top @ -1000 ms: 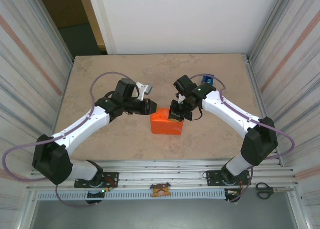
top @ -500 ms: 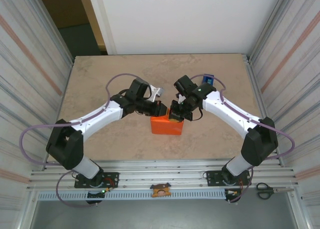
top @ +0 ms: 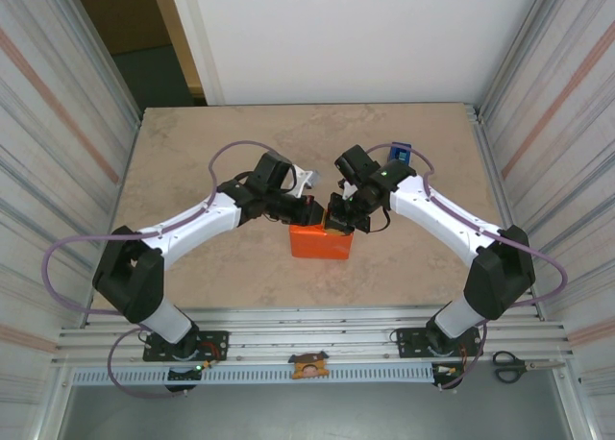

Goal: Wrap the gift box in paper
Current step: Stick the wrapping paper to the gift box.

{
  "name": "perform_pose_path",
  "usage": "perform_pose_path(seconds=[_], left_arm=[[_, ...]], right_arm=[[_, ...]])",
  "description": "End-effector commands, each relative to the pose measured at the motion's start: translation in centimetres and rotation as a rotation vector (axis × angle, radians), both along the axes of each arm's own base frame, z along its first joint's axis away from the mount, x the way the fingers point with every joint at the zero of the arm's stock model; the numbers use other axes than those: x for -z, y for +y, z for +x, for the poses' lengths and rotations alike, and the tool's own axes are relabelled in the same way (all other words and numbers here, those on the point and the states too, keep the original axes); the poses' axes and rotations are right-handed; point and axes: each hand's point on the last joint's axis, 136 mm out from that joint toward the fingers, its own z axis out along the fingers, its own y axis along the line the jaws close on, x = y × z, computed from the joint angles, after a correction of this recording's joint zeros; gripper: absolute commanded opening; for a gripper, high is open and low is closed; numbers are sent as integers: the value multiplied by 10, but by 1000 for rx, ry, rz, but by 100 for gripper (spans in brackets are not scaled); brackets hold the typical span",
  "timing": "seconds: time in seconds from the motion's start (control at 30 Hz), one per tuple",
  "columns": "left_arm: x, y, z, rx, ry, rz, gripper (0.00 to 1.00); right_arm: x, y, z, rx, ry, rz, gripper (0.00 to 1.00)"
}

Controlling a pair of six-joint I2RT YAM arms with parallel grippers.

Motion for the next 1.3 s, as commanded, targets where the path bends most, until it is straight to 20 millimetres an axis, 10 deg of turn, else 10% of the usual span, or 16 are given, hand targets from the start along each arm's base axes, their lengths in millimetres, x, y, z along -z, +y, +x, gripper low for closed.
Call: perform_pose_path(seconds=[0.0, 0.9, 1.27], left_arm=[[47, 15, -23, 25, 85, 158, 10], [63, 7, -30, 57, 110, 183, 6], [52, 1, -29, 54, 108, 133, 6]], right_arm=[[-3, 18, 1, -41, -7, 79, 10], [-44, 20, -1, 3, -42, 249, 28], [-48, -23, -2, 37, -171, 94, 31]])
